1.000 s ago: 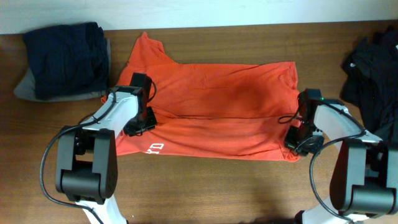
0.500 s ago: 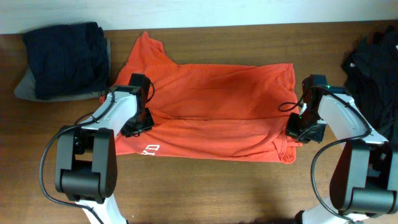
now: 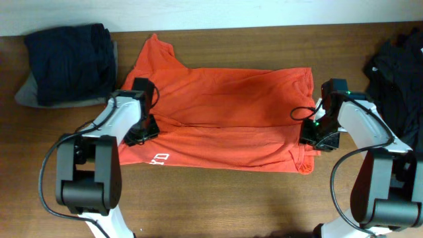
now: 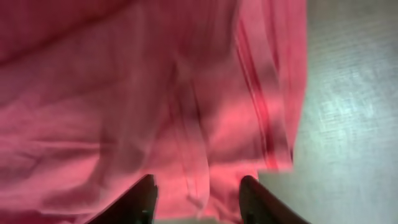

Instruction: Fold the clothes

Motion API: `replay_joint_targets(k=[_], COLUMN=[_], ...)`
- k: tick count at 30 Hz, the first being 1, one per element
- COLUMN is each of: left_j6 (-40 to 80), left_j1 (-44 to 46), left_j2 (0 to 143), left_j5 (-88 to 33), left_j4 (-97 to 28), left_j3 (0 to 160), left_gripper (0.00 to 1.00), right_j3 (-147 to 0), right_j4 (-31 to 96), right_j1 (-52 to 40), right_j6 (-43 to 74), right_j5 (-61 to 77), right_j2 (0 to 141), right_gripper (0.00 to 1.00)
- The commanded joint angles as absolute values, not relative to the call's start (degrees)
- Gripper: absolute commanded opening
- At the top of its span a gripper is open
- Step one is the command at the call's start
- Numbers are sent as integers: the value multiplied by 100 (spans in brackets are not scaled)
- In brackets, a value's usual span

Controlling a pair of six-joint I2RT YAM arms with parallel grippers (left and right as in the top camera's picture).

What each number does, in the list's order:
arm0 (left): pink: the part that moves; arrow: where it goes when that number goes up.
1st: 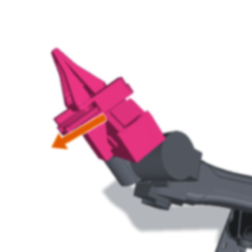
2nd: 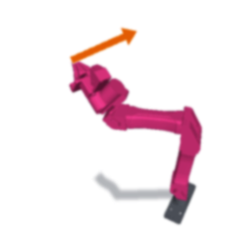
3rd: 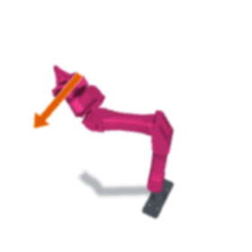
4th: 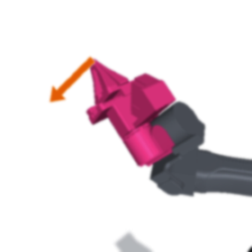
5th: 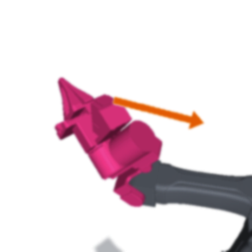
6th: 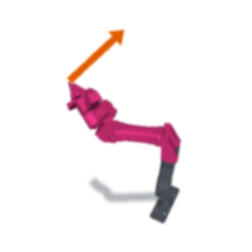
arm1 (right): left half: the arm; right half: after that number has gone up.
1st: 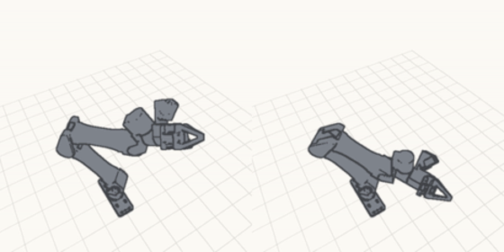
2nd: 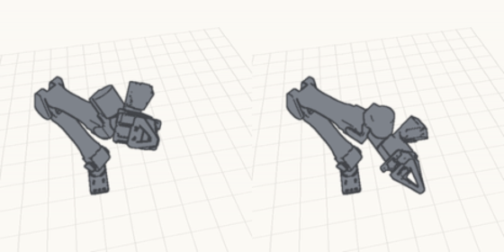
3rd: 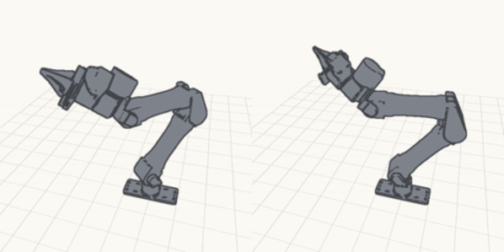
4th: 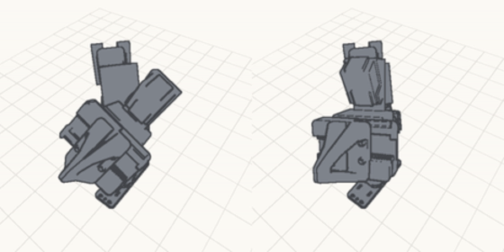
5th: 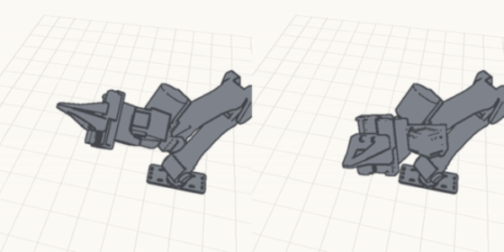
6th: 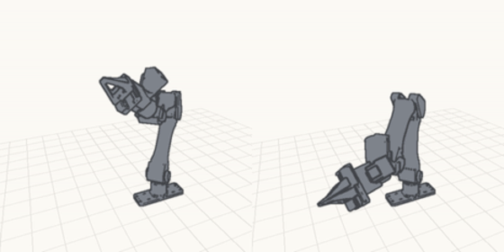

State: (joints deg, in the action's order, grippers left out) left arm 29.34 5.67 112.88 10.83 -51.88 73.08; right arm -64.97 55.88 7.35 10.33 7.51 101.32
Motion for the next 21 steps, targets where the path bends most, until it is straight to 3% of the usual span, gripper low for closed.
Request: replay_joint_targets(k=[1,21], left_j6=[2904,2904], left_j1=[309,169], left_j2=[11463,11463], left_j5=[1149,1138], left_j4=[-5214,-5207], left_j3=[7334,7334], left_gripper=[46,45], right_j3=[-6272,-5649], right_j4=[5496,4915], right_j1=[751,751], right_j6=[985,1011], right_j5=[888,1505], right_j2=[10165,10165], right_gripper=[41,41])
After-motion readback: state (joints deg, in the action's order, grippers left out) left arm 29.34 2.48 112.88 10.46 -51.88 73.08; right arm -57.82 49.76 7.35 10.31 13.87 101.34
